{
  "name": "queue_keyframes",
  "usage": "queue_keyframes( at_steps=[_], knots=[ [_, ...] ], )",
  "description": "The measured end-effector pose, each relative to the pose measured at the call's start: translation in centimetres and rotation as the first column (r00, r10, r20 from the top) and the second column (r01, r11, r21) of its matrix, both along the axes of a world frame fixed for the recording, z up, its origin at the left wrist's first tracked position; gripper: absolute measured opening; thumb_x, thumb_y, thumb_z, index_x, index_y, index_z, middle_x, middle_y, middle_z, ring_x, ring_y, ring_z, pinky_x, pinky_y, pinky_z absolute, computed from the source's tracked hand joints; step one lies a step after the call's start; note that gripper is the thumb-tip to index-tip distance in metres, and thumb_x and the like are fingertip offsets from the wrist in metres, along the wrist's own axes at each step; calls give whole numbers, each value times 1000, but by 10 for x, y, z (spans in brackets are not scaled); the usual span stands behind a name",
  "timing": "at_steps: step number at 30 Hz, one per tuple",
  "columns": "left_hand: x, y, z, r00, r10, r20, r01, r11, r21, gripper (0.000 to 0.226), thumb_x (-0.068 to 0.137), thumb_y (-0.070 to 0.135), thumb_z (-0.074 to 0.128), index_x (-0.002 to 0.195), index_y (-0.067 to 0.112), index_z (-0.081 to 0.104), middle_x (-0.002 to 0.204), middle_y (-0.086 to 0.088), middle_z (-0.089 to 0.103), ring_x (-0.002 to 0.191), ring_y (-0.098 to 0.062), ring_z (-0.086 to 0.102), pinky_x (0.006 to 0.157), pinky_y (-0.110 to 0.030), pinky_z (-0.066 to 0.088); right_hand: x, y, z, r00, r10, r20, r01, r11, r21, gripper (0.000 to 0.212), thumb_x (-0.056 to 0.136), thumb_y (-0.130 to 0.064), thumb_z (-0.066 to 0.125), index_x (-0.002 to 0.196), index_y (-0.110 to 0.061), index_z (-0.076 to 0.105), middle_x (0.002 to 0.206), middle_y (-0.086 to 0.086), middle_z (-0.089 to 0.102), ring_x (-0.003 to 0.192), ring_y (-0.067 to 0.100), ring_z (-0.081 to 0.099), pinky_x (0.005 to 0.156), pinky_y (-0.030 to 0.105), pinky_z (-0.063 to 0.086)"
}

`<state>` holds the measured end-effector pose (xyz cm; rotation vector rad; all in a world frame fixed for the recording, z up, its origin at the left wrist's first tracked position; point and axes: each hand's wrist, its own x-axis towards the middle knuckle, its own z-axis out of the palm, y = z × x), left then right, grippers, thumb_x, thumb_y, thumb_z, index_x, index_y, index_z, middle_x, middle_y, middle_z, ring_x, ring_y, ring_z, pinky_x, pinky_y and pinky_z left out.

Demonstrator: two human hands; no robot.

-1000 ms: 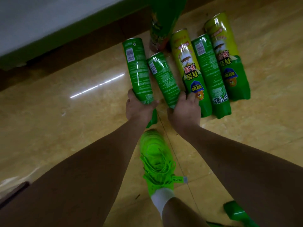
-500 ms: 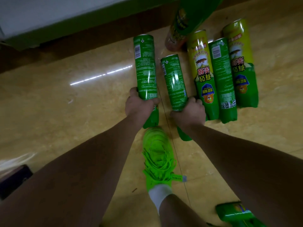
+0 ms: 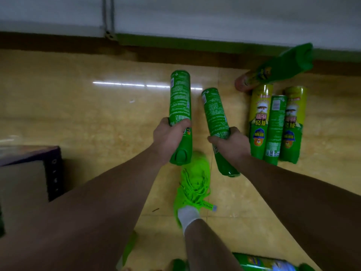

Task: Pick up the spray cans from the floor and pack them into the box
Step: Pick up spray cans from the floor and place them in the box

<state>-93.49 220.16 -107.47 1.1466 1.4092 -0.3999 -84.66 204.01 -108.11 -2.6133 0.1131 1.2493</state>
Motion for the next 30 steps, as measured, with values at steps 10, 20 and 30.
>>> queue_keyframes(
  at_steps=[10,20,30],
  knots=[
    [-105,74,68,968,206,145,-225,966,129,36,78,37,77,106,20,62,97,-1,69,82,-17,70,68,-34,60,-65,125,56,994,113,2,-111,971,210,55,75,-53,77,111,-15,63,99,4,68,87,22,66,74,32,55],
    [-189,189,167,863,404,303,-478,846,234,24,75,35,77,91,29,60,94,1,70,84,-18,70,77,-41,60,-142,264,157,917,375,133,-397,849,347,45,77,-52,75,106,-20,62,90,-2,67,79,17,63,56,26,42],
    [-334,272,253,757,566,327,-651,692,310,40,64,48,76,96,30,60,99,-2,68,84,-20,71,80,-43,61,-240,380,262,749,626,217,-658,663,357,43,81,-54,73,105,-24,56,88,-3,62,79,18,62,73,36,56]
  ],
)
